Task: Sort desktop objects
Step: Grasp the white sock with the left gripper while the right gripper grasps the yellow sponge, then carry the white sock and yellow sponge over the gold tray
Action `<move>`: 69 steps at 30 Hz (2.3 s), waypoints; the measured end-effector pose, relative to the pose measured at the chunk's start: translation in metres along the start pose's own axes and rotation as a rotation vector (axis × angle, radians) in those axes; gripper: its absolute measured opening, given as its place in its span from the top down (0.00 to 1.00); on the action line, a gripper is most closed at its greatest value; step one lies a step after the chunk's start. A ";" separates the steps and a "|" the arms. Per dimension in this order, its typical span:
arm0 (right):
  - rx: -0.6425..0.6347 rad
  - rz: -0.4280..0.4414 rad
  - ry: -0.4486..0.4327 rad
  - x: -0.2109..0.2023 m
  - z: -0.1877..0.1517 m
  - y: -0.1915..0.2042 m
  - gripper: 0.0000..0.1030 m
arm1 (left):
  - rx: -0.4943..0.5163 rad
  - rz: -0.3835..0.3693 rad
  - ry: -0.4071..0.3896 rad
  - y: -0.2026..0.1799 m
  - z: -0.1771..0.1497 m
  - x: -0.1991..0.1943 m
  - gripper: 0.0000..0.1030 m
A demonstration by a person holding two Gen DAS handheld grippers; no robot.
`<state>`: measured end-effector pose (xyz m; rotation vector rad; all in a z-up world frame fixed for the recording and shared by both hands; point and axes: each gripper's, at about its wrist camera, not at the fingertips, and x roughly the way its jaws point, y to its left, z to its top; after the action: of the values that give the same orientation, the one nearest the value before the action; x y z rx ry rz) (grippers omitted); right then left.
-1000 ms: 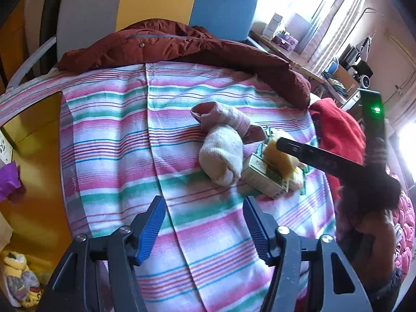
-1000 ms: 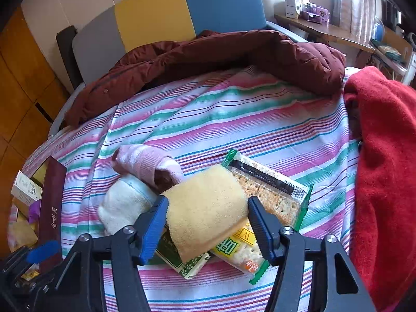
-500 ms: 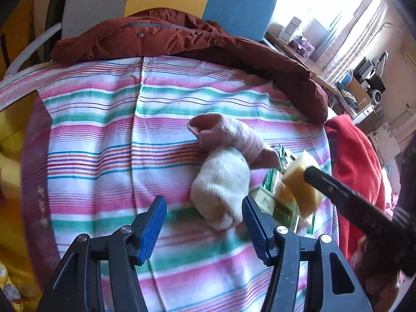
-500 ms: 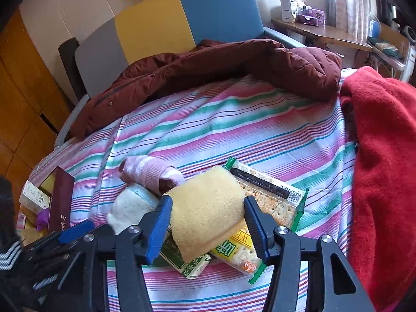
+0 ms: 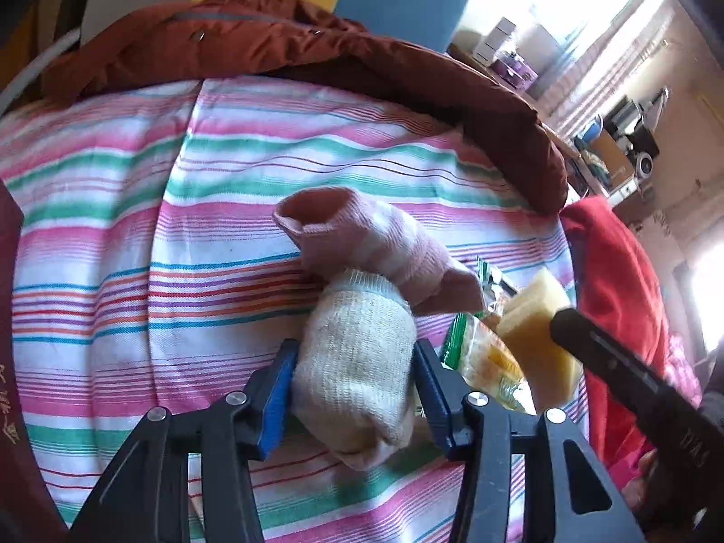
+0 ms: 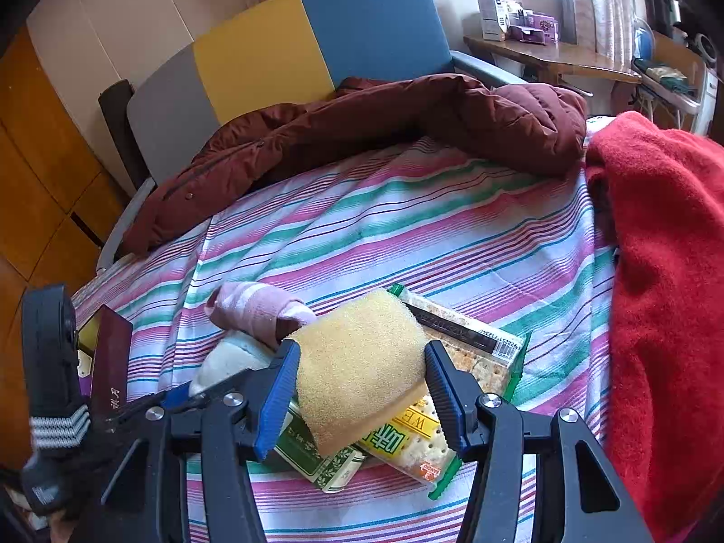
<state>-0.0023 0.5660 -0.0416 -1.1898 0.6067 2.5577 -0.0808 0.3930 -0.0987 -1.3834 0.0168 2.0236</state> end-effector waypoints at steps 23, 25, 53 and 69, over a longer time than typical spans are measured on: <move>-0.205 0.164 -0.064 -0.018 -0.011 0.047 0.45 | 0.044 0.035 -0.230 0.020 -0.053 -0.147 0.53; -0.212 0.176 -0.057 -0.018 -0.013 0.050 0.45 | 0.035 0.047 -0.245 0.029 -0.059 -0.160 0.53; -0.311 0.464 -0.050 -0.067 -0.066 0.176 0.45 | -0.344 0.390 -0.408 0.272 -0.126 -0.284 0.53; -0.482 0.729 0.142 -0.050 -0.147 0.334 0.41 | -0.352 0.315 -0.369 0.305 -0.100 -0.263 0.51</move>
<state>-0.0044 0.1997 -0.0001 -1.5239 0.5391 3.3945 -0.1063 -0.0154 -0.0310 -1.2437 -0.3156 2.6201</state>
